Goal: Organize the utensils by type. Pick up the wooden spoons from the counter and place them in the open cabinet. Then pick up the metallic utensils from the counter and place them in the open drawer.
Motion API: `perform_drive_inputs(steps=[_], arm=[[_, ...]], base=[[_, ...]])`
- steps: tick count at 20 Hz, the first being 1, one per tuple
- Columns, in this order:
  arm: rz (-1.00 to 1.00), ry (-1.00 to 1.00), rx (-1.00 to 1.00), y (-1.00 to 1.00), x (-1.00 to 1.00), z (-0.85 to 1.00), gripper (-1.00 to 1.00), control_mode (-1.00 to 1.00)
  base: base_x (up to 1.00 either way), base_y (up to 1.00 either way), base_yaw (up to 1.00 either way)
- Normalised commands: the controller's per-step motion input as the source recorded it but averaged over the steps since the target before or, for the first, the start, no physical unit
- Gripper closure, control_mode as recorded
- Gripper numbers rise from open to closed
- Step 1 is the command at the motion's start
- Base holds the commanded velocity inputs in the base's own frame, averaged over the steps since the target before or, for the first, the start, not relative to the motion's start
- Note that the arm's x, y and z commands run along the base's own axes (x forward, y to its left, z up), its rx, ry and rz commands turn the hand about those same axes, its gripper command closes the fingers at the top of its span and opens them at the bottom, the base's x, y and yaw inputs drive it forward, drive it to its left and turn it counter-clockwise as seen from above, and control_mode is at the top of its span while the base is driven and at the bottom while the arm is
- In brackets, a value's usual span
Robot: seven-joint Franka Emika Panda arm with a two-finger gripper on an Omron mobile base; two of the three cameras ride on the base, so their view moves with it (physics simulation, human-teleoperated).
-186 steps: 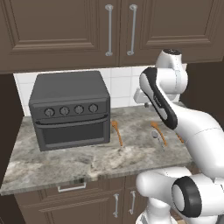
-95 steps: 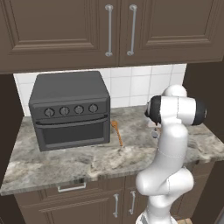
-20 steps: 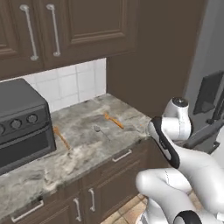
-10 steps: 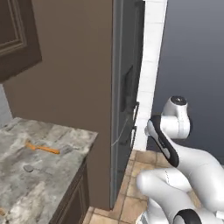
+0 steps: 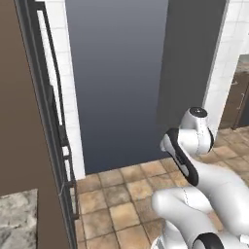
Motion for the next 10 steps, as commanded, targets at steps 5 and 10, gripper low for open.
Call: perform_drive_inputs(steps=[5,10], arm=[[0.0,0.0,0.0,0.0,0.0,0.0,1.0,1.0],[0.0,0.0,0.0,0.0,0.0,0.0,1.0,1.0]], base=[[0.0,-0.21,-0.98],[0.12,-0.14,-0.92]])
